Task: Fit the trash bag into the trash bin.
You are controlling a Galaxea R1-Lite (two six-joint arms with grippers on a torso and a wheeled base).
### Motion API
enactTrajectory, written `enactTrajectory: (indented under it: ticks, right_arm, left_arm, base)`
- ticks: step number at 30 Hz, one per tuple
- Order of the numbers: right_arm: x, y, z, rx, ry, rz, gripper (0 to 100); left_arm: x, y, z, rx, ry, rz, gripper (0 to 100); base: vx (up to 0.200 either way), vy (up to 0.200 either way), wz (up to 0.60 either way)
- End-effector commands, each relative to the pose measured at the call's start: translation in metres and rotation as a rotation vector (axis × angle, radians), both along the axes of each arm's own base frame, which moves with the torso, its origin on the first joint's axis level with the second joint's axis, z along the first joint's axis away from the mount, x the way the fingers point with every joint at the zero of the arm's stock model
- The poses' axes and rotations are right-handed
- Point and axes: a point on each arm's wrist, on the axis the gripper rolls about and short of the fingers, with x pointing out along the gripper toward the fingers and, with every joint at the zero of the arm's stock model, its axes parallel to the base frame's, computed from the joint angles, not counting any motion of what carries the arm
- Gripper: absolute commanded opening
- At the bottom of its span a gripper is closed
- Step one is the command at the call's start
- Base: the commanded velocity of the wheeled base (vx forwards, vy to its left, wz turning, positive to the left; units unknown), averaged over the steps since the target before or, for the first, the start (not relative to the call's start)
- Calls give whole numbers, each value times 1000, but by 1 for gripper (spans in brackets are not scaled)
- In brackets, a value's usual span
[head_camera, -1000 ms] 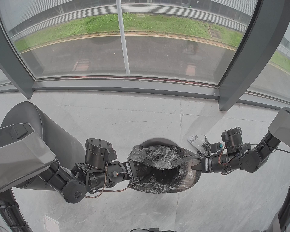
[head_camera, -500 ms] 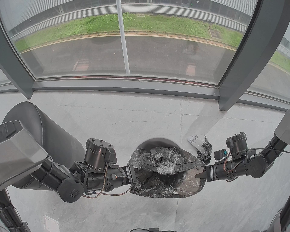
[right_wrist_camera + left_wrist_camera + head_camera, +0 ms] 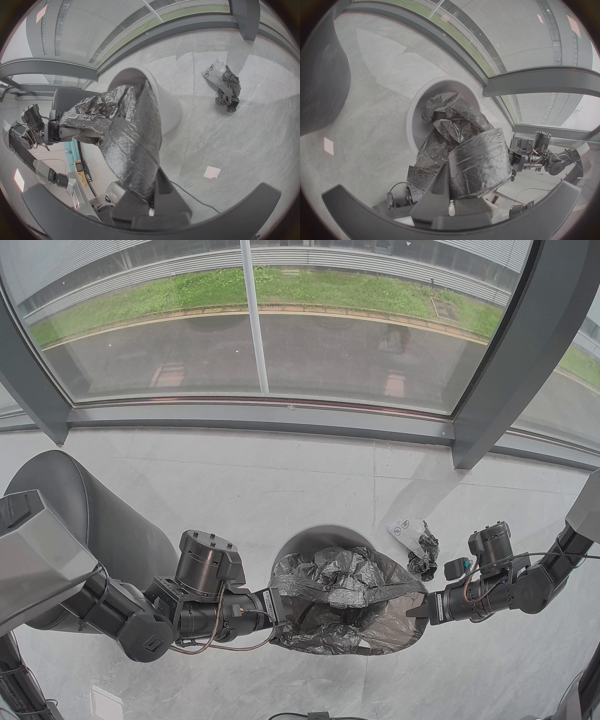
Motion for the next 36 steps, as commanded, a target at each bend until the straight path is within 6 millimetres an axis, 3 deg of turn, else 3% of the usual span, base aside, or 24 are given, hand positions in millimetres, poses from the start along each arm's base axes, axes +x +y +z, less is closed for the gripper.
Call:
enactTrajectory:
  ticks: [1,10,14,19,25,36]
  right_arm:
    - [5,0,-9,-13,10,-1,0]
    - [25,-4,-16,-22,-10,-24,0]
    - [35,-8,-15,-17,-29,-46,0]
    - [46,-11,-8,-3,-67,-68,0]
    - [51,-13,0,5,-98,-76,0]
    - [49,-11,-5,16,-131,-71,0]
  left_arm:
    - [1,-1,-4,4,10,-3,0]
    - [5,-3,-18,23,38,-2,0]
    - [9,-3,-17,16,24,8,0]
    - [29,5,-6,-10,-23,53,0]
    - [44,14,2,-27,-62,93,0]
    - [48,18,-1,-25,-61,109,0]
  base:
    - [0,0,0]
    - [0,0,0]
    - [0,0,0]
    - [0,0,0]
    - [0,0,0]
    - [0,0,0]
